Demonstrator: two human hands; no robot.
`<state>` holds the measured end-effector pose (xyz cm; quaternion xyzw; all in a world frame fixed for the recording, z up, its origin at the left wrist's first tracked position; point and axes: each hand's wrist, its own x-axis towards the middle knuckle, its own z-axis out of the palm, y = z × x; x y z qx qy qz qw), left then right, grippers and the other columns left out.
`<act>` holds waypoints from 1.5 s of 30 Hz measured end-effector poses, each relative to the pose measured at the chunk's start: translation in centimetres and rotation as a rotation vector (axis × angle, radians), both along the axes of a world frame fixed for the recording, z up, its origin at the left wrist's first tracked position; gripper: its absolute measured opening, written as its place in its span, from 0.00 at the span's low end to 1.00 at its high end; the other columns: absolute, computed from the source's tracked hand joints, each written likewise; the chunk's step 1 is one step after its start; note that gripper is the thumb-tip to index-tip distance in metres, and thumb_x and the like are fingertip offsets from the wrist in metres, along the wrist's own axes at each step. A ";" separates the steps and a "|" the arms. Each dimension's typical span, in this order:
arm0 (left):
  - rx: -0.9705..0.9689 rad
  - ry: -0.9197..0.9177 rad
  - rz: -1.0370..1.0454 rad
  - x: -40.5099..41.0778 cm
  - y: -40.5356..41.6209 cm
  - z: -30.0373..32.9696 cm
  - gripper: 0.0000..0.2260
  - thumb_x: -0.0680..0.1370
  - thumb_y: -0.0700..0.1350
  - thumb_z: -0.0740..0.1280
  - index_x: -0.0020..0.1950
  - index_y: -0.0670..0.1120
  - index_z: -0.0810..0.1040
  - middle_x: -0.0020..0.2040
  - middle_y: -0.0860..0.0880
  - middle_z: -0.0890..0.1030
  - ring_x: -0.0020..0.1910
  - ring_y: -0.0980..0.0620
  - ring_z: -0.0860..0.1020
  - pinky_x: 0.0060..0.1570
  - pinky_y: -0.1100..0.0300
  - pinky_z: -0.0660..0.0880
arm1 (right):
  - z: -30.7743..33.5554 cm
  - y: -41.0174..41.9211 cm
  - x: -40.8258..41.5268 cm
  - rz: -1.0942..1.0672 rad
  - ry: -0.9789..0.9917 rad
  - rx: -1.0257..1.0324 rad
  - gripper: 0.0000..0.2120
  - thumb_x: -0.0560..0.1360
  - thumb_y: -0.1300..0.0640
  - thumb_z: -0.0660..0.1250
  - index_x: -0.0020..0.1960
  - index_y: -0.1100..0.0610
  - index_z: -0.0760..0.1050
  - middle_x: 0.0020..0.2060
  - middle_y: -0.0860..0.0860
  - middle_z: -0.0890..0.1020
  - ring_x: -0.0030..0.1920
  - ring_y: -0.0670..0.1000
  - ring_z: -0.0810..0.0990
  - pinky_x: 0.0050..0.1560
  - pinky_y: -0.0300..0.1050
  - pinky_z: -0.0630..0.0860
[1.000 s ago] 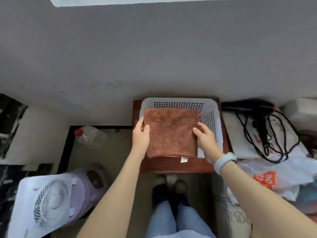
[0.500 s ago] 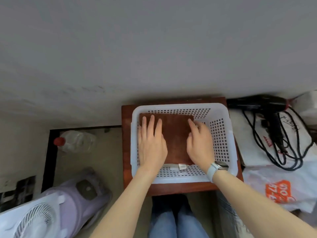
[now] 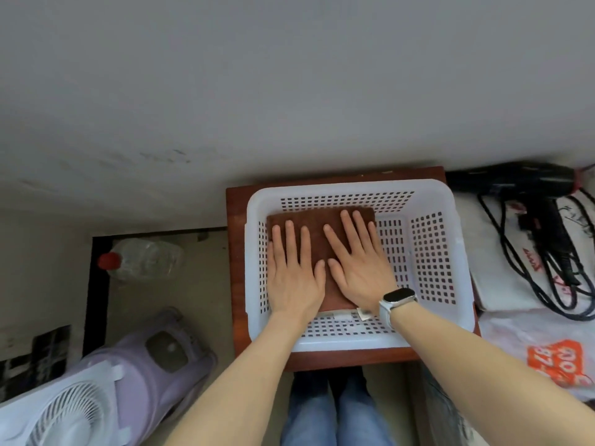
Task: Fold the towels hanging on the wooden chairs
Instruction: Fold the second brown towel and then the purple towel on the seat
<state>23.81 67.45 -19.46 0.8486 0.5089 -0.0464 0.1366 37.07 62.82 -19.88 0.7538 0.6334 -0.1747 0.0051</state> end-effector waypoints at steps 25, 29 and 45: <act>0.292 -0.408 1.110 -21.9 -18.0 27.9 0.14 0.78 0.42 0.61 0.63 0.41 0.74 0.63 0.43 0.75 0.63 0.45 0.71 0.61 0.59 0.63 | 27.8 -2.8 -18.7 0.602 0.640 0.098 0.13 0.77 0.58 0.58 0.58 0.57 0.74 0.55 0.54 0.81 0.56 0.56 0.78 0.54 0.45 0.71; 0.411 -0.364 1.417 -26.9 -29.9 28.3 0.14 0.77 0.41 0.63 0.61 0.40 0.75 0.61 0.42 0.76 0.61 0.45 0.73 0.59 0.61 0.63 | 28.3 -9.7 -27.2 0.928 0.640 -0.009 0.11 0.76 0.61 0.59 0.54 0.60 0.76 0.51 0.58 0.81 0.52 0.60 0.79 0.49 0.46 0.70; 0.411 -0.080 2.208 -34.9 -76.1 22.2 0.11 0.75 0.46 0.62 0.56 0.46 0.77 0.54 0.44 0.80 0.54 0.42 0.77 0.53 0.52 0.71 | 22.8 -51.6 -51.4 1.805 0.376 -0.350 0.14 0.78 0.57 0.55 0.60 0.55 0.74 0.58 0.52 0.79 0.57 0.55 0.77 0.56 0.42 0.70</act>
